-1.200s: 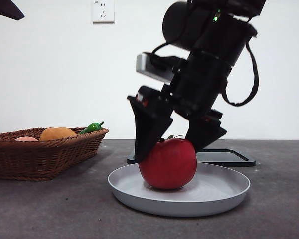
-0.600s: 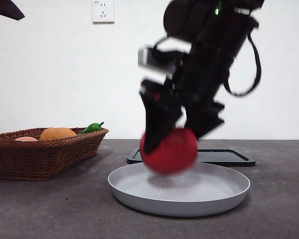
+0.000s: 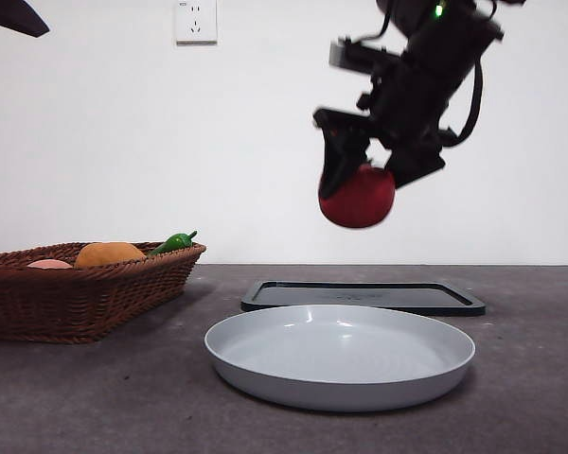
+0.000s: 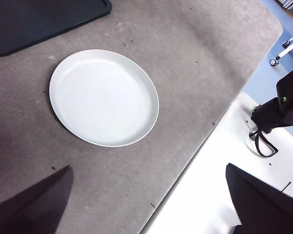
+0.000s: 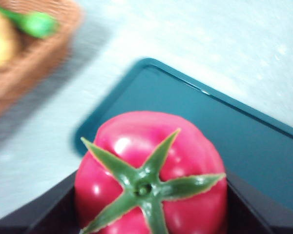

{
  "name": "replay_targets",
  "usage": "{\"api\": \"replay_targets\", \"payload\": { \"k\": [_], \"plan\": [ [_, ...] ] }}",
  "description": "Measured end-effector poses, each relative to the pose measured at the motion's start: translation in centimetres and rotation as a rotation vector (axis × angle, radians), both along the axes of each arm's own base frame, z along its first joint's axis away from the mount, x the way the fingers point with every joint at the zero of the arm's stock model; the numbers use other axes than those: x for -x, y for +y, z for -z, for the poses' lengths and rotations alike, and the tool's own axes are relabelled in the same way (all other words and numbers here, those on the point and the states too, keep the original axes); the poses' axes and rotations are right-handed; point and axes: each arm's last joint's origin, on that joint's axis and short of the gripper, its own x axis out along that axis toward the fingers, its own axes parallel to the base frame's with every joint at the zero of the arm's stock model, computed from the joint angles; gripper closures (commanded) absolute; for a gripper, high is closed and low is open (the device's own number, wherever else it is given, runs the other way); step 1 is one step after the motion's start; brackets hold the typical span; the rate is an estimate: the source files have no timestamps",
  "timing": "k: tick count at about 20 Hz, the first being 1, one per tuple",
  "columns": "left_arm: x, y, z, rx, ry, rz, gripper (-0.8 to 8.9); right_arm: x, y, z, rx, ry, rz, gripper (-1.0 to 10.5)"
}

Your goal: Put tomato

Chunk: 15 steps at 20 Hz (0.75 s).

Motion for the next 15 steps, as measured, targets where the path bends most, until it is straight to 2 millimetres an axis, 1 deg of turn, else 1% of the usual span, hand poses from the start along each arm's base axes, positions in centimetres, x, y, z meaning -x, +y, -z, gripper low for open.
{"api": "replay_targets", "payload": {
  "k": [4, 6, 8, 11, 15],
  "plan": [
    [0.0, 0.0, 0.0, 0.0, 0.0, 0.0, 3.18, -4.2, 0.1, 1.6, 0.008, 0.021, 0.042, 7.9],
    [0.0, 0.0, 0.0, 0.0, 0.0, 0.0, 3.18, -5.6, 0.3, 2.3, 0.0, 0.035, 0.037, 7.9],
    [0.0, 0.0, 0.0, 0.0, 0.0, 0.0, 3.18, -6.7, 0.4, 3.4, 0.005, 0.053, 0.041, 7.9],
    [0.0, 0.0, 0.0, 0.0, 0.0, 0.0, 3.18, -7.7, 0.3, 5.2, 0.02, 0.09, 0.051, 7.9],
    [0.0, 0.0, 0.0, 0.0, 0.0, 0.0, 3.18, -8.0, 0.2, 5.8, 0.025, 0.101, 0.055, 7.9]
  ]
}}
